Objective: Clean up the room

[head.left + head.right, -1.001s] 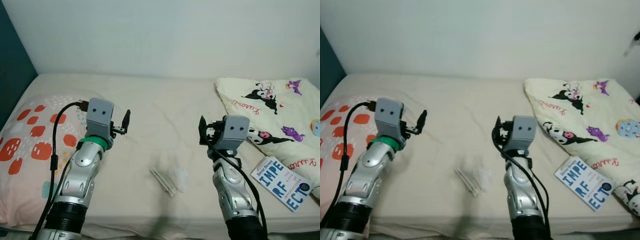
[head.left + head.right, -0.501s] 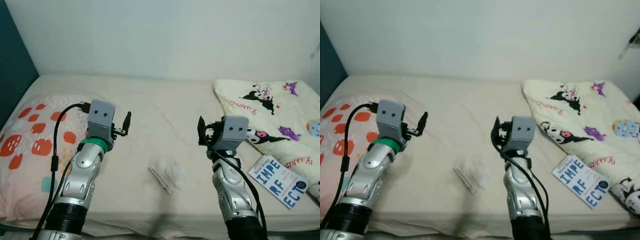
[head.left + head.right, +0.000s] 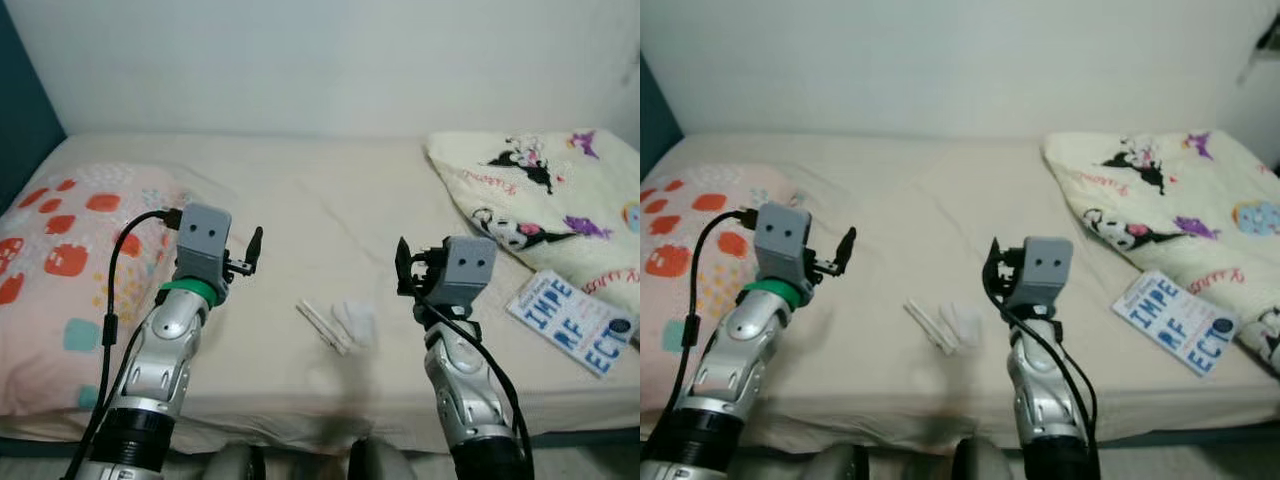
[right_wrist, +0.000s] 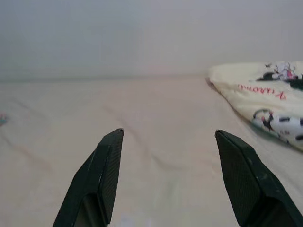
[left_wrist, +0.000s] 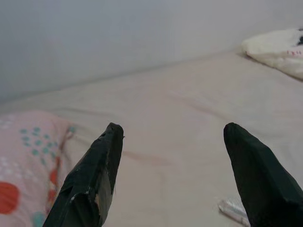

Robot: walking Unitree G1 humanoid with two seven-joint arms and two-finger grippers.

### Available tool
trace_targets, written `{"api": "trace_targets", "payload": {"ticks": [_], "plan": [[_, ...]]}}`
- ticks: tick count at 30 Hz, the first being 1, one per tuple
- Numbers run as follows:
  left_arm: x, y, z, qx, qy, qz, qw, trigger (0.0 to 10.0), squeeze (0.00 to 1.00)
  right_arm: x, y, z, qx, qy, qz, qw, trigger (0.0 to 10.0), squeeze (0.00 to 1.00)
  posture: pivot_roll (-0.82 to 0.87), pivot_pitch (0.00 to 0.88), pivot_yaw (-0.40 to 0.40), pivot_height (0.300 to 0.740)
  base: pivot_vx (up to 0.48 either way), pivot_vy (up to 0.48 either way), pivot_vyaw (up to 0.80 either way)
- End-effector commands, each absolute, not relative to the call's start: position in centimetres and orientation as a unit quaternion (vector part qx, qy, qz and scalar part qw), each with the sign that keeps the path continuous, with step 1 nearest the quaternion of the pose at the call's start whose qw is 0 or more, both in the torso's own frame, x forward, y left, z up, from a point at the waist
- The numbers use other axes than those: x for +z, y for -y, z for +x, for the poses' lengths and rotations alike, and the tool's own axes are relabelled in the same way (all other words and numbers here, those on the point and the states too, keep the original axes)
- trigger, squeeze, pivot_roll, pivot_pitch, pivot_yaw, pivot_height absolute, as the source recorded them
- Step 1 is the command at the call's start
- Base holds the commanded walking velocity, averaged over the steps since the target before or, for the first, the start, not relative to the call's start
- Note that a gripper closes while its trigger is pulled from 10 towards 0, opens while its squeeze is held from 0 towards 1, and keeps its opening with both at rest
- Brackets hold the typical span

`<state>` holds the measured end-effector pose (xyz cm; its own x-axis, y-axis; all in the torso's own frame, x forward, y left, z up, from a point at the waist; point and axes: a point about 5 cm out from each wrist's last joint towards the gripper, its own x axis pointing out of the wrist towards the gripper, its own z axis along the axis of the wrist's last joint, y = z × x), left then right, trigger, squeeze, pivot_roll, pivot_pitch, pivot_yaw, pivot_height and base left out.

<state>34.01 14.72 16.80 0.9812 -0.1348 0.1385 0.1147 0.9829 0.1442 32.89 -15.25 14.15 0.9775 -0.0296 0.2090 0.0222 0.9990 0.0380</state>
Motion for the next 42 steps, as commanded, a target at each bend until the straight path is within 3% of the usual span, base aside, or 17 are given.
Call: {"api": "trace_targets", "payload": {"ticks": [1,7,16,20,25,31,32,33,42], "plan": [[16.0,-14.9,33.9,-0.059,0.059,0.068,0.994,10.0,0.00,13.8,15.0,32.7,0.001,0.097,0.020,0.995,10.0,0.00,-0.03,0.062,0.041,0.585,0.000,0.000,0.00],[15.7,-15.0,33.6,-0.046,0.055,0.067,0.995,10.0,0.00,13.1,12.5,31.8,0.122,0.072,0.022,0.990,10.0,0.00,-0.03,0.081,0.028,0.585,0.000,0.000,0.00],[15.8,-15.5,33.2,-0.030,0.063,0.070,0.995,10.0,0.00,12.7,10.6,31.0,0.199,0.056,0.030,0.978,10.0,0.00,-0.03,0.106,0.016,0.585,0.000,0.000,0.00],[16.2,-15.9,33.0,-0.037,0.072,0.084,0.993,10.0,0.00,12.8,10.2,31.2,0.207,0.055,0.031,0.976,10.0,0.00,-0.02,0.134,0.010,0.585,0.000,0.000,0.00],[17.5,-18.6,32.2,-0.095,0.057,0.117,0.987,10.0,0.00,11.2,9.7,32.9,0.189,0.011,-0.044,0.981,10.0,0.00,0.01,0.217,-0.002,0.585,0.000,0.000,0.00],[19.2,-19.9,31.4,-0.116,0.062,0.135,0.982,10.0,0.00,11.0,9.6,34.3,0.172,-0.011,-0.074,0.982,10.0,0.04,0.04,0.281,-0.013,0.585,0.000,0.000,0.00],[19.7,-20.2,31.1,-0.123,0.065,0.146,0.980,10.0,0.00,11.0,9.5,34.7,0.169,-0.019,-0.089,0.981,10.0,0.35,0.05,0.305,-0.019,0.585,0.000,0.000,0.00],[20.3,-20.5,30.8,-0.123,0.070,0.152,0.978,10.0,0.00,10.9,9.5,35.0,0.170,-0.029,-0.095,0.980,10.0,1.00,0.06,0.320,-0.022,0.585,0.000,0.000,0.00],[23.7,-21.0,30.2,-0.107,0.104,0.146,0.978,10.0,0.00,10.9,8.4,36.6,0.174,-0.055,-0.132,0.974,10.0,1.00,0.09,0.354,-0.033,0.585,0.000,0.000,0.00]]}}
